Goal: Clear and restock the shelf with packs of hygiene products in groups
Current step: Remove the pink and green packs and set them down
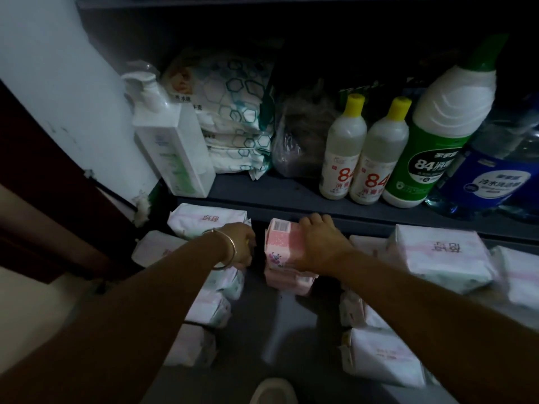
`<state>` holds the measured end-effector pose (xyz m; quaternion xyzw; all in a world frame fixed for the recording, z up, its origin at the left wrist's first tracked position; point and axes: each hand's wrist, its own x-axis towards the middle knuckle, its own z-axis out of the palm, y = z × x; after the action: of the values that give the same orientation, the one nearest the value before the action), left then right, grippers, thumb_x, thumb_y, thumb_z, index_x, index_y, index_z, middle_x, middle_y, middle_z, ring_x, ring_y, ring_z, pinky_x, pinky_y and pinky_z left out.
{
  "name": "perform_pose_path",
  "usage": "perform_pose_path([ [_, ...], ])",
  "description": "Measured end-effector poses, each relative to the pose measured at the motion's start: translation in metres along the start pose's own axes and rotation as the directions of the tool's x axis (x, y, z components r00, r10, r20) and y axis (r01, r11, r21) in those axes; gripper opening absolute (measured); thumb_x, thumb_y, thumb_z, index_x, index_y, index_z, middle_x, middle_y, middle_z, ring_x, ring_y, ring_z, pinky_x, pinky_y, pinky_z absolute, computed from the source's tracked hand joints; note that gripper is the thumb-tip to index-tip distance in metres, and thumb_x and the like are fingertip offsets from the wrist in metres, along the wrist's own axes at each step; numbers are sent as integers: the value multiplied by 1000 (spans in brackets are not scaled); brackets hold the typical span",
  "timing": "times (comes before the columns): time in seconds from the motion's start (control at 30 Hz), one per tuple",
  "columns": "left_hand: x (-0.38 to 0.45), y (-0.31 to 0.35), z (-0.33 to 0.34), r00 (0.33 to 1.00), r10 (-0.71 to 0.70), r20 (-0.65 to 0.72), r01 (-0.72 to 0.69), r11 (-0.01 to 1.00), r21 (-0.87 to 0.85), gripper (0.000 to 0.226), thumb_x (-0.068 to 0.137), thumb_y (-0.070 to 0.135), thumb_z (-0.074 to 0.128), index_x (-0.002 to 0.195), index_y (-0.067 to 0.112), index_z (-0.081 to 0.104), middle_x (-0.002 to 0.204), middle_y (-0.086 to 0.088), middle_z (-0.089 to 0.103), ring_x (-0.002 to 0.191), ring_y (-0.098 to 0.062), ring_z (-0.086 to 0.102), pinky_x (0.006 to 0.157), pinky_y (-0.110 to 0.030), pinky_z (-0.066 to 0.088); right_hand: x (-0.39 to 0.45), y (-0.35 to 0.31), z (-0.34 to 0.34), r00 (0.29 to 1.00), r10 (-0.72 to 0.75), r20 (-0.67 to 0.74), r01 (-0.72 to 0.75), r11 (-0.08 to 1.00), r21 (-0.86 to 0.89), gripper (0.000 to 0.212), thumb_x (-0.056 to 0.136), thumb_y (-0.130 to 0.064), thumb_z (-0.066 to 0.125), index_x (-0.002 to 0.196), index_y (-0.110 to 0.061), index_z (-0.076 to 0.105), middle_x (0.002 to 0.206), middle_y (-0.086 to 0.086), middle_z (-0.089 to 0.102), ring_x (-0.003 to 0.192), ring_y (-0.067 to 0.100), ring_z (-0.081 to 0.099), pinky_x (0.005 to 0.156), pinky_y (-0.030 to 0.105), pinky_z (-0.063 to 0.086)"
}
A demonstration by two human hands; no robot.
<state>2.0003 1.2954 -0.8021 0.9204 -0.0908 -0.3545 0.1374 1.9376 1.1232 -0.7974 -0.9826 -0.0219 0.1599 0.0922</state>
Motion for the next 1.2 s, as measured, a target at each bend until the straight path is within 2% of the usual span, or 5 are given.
perform_pose_path([
  [0.4,-45,41,-50,977,118,-177,-138,984,-110,39,82,-1,63,120,7,60,96,-14,67,59,-15,61,47,-17,49,-20,7,-53,972,-94,-217,89,995,-33,49,89,-39,57,127,-11,43,129,9,46,120,27,44,92,35,39],
  [0.6,-101,86,-118,861,277,-426,-288,957,41,31,83,13,68,113,8,66,109,-8,67,99,-19,63,80,-17,44,-53,3,-162,903,-125,-411,140,990,6,27,90,-31,52,110,-13,53,112,10,62,105,32,58,79,36,47],
  [0.8,-150,134,-206,703,377,-602,-422,904,73,14,82,19,71,89,8,69,74,-3,62,58,-4,52,59,-14,44,-72,2,-272,758,-148,-635,181,983,-13,27,89,-30,57,110,-12,56,112,9,60,104,30,57,80,33,44],
  [1.0,-168,156,-279,529,362,-768,-384,909,163,9,82,3,61,85,11,66,77,2,58,75,-12,54,69,-15,40,-42,-9,-346,662,-143,-736,166,985,-43,64,83,-48,62,133,-13,43,135,7,38,120,27,36,101,36,37],
  [1.2,-148,157,-331,425,246,-871,-307,945,117,18,78,-2,53,81,16,50,85,-5,56,81,-26,56,74,-30,46,4,-26,-383,837,-100,-539,106,994,-19,105,72,-58,70,149,-19,10,157,5,5,142,32,11,113,47,20],
])
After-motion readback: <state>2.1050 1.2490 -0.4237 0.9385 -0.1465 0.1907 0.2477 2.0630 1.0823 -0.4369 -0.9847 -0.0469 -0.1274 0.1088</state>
